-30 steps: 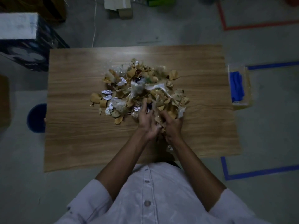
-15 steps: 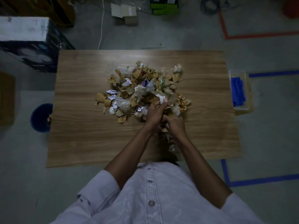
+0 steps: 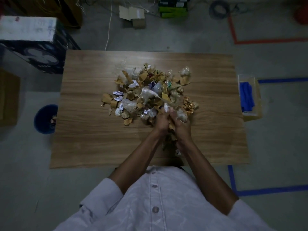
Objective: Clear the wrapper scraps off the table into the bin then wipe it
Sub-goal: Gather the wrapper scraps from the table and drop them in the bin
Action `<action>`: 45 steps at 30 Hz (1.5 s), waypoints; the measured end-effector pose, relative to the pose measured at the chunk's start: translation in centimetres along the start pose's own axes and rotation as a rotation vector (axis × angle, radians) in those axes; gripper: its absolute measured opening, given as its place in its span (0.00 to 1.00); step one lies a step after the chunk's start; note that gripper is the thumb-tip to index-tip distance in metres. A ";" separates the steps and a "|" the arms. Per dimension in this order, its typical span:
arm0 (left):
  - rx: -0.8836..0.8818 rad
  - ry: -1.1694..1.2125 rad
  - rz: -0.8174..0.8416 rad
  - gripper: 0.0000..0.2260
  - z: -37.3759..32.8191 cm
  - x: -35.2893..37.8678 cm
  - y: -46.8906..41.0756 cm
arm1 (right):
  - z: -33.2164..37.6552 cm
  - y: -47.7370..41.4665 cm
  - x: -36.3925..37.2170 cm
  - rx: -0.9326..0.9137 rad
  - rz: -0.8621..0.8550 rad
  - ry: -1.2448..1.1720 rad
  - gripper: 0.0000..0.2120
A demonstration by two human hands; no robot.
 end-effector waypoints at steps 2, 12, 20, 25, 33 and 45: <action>0.001 0.028 0.018 0.17 0.4 -0.1 0.5 | 0.1 -0.2 -0.2 -0.020 -0.025 0.001 0.28; -0.221 0.534 0.192 0.26 -3.0 -0.1 1.5 | 2.2 0.8 0.6 -0.065 0.141 0.007 0.16; -0.133 0.548 -0.420 0.12 -5.7 -7.6 -3.8 | 1.4 0.6 -5.0 0.021 0.097 -0.064 0.32; -0.162 0.117 -0.326 0.10 -4.1 -5.7 -1.7 | 3.1 0.1 -5.5 -0.032 0.123 -0.153 0.29; -0.197 0.319 0.261 0.29 -1.9 3.8 3.5 | 2.0 0.3 -1.3 -0.251 0.002 0.174 0.28; -0.248 0.425 -0.102 0.19 1.7 0.3 -0.1 | 0.1 -1.0 -0.5 -0.268 0.026 0.919 0.34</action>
Point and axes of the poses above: each hand's wrist, its own y-axis away from the middle knuckle, its own x-axis out of the palm, z = x × y, the point moved 7 cm from there along -y, towards the middle knuckle, and after that the axes turned 6 degrees about -z, right-handed, at the moved point
